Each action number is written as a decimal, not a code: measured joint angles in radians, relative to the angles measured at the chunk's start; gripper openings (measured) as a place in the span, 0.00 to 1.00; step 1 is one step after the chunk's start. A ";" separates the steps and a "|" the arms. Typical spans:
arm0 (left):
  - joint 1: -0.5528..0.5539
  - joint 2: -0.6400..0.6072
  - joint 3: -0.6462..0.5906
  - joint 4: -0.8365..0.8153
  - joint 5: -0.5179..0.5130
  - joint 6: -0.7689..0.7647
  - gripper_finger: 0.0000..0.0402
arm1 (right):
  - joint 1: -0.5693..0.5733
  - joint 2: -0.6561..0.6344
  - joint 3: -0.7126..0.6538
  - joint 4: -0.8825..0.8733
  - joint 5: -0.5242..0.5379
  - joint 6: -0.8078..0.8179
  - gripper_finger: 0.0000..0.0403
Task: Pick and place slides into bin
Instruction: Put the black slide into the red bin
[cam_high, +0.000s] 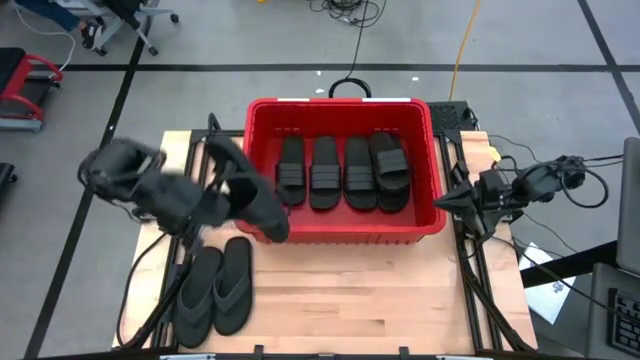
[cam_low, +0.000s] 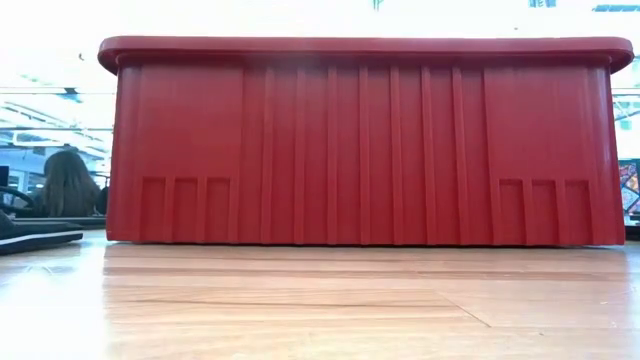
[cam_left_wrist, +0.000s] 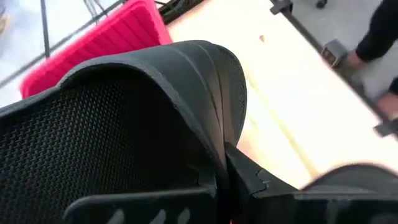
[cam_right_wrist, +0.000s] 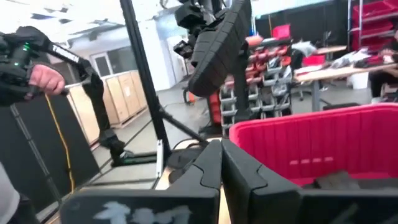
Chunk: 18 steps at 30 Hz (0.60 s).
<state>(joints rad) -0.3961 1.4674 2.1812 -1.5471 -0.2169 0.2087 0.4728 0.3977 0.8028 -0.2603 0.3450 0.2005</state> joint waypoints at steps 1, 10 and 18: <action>0.055 0.002 0.012 0.000 0.035 0.067 0.00 | 0.000 -0.006 0.000 -0.003 0.000 0.000 0.00; 0.608 0.097 0.018 0.122 0.544 0.528 0.00 | 0.000 -0.004 0.000 -0.006 0.068 0.022 0.00; 0.739 0.367 0.045 0.170 0.659 0.680 0.00 | 0.000 -0.005 0.000 -0.006 0.120 -0.092 0.00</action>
<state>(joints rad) 0.3431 1.8346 2.2266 -1.3770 0.4420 0.8882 0.4732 0.3931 0.8028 -0.2666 0.4648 0.1080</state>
